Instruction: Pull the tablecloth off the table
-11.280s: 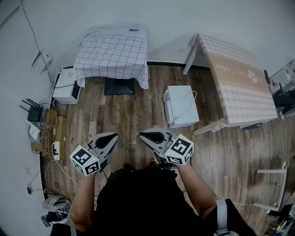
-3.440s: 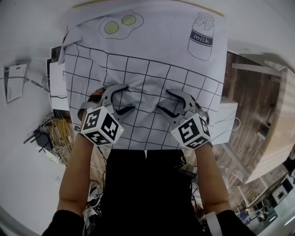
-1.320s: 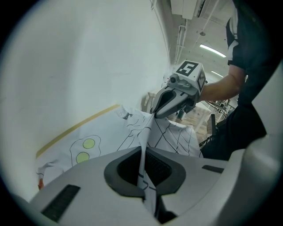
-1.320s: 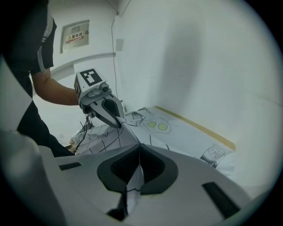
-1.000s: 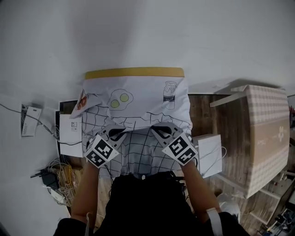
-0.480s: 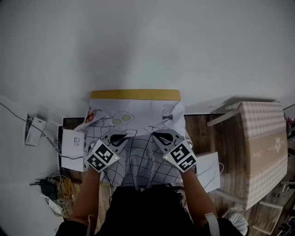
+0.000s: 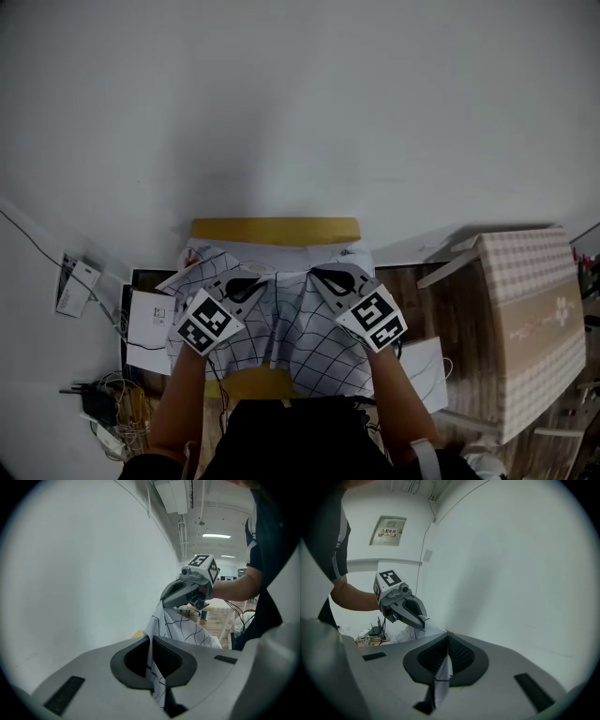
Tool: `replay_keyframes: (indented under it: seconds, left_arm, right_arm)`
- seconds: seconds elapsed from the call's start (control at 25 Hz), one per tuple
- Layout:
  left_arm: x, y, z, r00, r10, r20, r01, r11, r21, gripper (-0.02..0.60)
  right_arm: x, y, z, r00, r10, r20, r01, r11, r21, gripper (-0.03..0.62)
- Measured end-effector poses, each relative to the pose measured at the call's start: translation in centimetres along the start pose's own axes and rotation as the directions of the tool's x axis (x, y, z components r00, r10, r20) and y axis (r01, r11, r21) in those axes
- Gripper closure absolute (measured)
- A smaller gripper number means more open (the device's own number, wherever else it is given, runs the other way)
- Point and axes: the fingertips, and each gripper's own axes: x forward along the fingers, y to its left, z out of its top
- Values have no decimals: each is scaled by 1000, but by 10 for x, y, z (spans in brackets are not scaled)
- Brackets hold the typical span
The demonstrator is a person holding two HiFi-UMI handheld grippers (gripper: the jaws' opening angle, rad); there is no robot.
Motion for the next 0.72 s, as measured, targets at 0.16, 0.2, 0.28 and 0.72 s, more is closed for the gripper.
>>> replay_keyframes:
  seconds: [0.16, 0.2, 0.28, 0.72]
  left_arm:
    - [-18, 17, 25, 998, 43, 39, -43, 999, 6, 568]
    - [-21, 22, 31, 997, 52, 49, -53, 999, 11, 568]
    - [-30, 29, 43, 995, 68, 75, -69, 997, 15, 568]
    - [-80, 66, 121, 970, 119, 211, -127, 992, 24, 568]
  right_arm:
    - [-5, -5, 29, 999, 1, 42, 0, 999, -38, 574]
    - [-4, -6, 37, 998, 4, 59, -1, 999, -40, 574]
    - [-5, -9, 55, 995, 6, 98, -2, 999, -39, 574]
    - [-15, -28, 151, 982, 24, 188, -4, 994, -111, 574]
